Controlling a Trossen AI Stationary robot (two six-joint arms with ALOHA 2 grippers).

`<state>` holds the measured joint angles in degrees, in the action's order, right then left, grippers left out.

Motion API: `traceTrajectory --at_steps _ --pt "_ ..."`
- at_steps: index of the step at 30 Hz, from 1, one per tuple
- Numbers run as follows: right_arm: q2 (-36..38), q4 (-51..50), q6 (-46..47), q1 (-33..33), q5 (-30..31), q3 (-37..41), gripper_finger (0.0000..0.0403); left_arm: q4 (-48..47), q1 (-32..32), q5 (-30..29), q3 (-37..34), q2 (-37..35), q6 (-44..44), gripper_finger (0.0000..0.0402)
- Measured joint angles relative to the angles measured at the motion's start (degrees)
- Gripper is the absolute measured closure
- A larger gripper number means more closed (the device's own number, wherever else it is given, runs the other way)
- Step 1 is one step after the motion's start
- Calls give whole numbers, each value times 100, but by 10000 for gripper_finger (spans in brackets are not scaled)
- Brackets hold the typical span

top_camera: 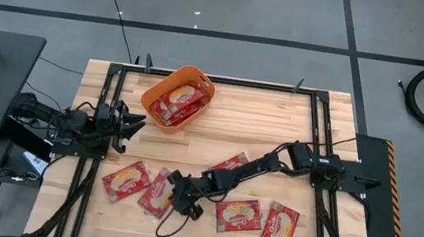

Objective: Sort popcorn bags into baskets
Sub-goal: Put the red popcorn bag into the orange bin

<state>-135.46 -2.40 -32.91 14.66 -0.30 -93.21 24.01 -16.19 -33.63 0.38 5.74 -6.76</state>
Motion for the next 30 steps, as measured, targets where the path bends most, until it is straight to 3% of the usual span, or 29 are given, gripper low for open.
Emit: traceTrajectory --at_steps 3,5,30 --pt "2 -88 -31 -50 13 2 382 -30 -2 0 1 0 0 285" --pt "45 -119 -36 -68 105 13 394 -28 -2 0 1 0 0 285" --pt "1760 -2593 -192 -101 2674 35 401 -31 -2 0 -2 0 -2 285"
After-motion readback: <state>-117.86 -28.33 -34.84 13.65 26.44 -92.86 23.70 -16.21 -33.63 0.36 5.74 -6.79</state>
